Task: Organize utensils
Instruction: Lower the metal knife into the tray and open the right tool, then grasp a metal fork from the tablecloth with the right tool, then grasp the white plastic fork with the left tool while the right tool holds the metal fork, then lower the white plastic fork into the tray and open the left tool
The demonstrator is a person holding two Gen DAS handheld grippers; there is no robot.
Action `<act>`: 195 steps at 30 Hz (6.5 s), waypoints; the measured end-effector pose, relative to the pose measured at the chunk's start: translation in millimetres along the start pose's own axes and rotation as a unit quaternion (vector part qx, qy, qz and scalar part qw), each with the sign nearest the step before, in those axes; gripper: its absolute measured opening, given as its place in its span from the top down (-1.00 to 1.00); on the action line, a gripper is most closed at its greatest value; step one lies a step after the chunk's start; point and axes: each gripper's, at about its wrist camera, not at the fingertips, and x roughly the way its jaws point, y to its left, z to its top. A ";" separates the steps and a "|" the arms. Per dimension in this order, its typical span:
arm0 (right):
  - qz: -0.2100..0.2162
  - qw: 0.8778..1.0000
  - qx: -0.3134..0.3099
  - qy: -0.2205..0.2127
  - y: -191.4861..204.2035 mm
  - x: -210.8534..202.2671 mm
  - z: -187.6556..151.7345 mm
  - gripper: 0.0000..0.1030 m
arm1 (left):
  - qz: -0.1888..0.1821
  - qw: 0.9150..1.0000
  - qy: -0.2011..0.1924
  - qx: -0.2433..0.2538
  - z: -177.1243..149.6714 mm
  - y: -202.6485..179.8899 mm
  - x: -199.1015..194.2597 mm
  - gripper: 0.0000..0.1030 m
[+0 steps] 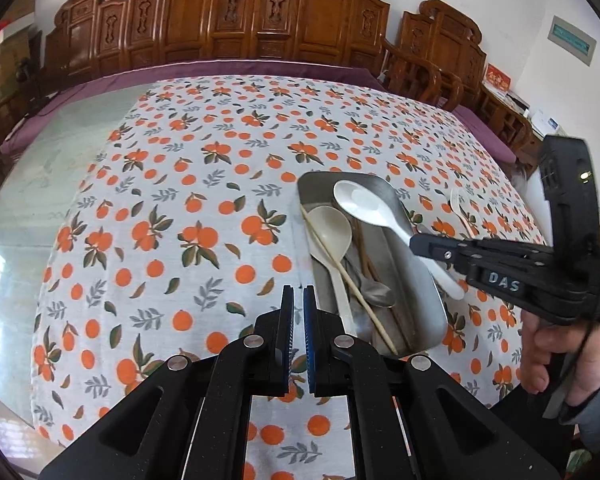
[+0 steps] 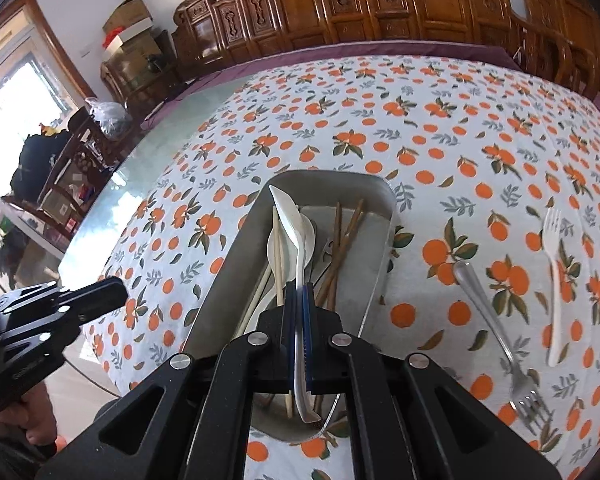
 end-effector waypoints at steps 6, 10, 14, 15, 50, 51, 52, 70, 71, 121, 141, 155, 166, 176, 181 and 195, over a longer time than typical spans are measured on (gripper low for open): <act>-0.001 1.000 0.019 0.009 -3.2 18.6 7.1 0.92 | 0.004 1.000 0.000 -0.006 0.6 5.2 0.0 0.94; -0.008 1.000 0.025 0.009 -1.5 27.8 10.8 0.92 | 0.004 1.000 0.003 -0.004 0.7 4.2 1.3 0.94; -0.005 0.999 0.047 0.014 -5.2 35.7 11.3 0.92 | 0.003 1.000 0.003 -0.001 1.4 1.1 2.0 0.94; -0.001 0.999 0.051 0.016 -5.4 37.8 10.8 0.92 | 0.002 1.000 0.003 0.001 1.8 -0.4 1.8 0.94; -0.080 0.994 -0.069 0.024 -142.4 -34.4 -48.4 0.66 | -0.038 0.999 -0.005 0.024 6.9 -105.9 26.1 0.03; -0.078 0.994 -0.074 0.031 -142.0 -28.3 -50.1 0.66 | -0.037 0.999 -0.005 0.024 6.6 -108.3 26.9 0.03; -0.076 0.993 -0.078 0.035 -141.1 -24.2 -51.3 0.66 | -0.037 0.999 -0.004 0.025 6.4 -109.6 27.2 0.03; -0.093 0.983 -0.139 0.070 -132.7 2.1 -51.3 0.82 | -0.031 0.999 0.000 0.037 10.1 -134.7 29.3 0.02; -0.092 0.984 -0.138 0.070 -132.8 1.4 -52.1 0.84 | -0.031 0.999 -0.001 0.038 10.5 -137.0 29.1 0.03; -0.108 0.994 0.019 -0.009 -263.1 -96.4 -100.6 0.84 | -0.032 0.992 0.072 0.098 50.5 -284.1 217.7 0.51; -0.102 0.994 0.007 -0.025 -221.0 -102.3 -85.6 0.84 | -0.036 0.992 0.047 0.114 50.1 -236.2 136.9 0.87; -0.085 0.996 -0.025 -0.031 -156.9 -90.3 -61.6 0.84 | -0.018 0.996 0.012 0.085 43.6 -157.9 73.4 0.86; -0.067 0.996 -0.047 -0.026 -120.1 -74.1 -49.1 0.84 | 0.000 0.998 0.034 0.060 28.3 -109.7 80.1 0.86; -0.058 0.997 -0.052 -0.021 -105.8 -68.7 -43.8 0.84 | 0.011 0.997 0.064 0.050 20.5 -99.8 112.9 0.86; -0.055 0.997 -0.056 -0.023 -99.4 -68.2 -39.4 0.84 | 0.014 0.997 0.069 0.044 21.0 -97.1 118.5 0.84; -0.029 0.997 -0.072 -0.027 -52.3 -57.3 -21.9 0.84 | 0.013 0.999 0.029 0.027 20.3 -68.0 67.6 0.83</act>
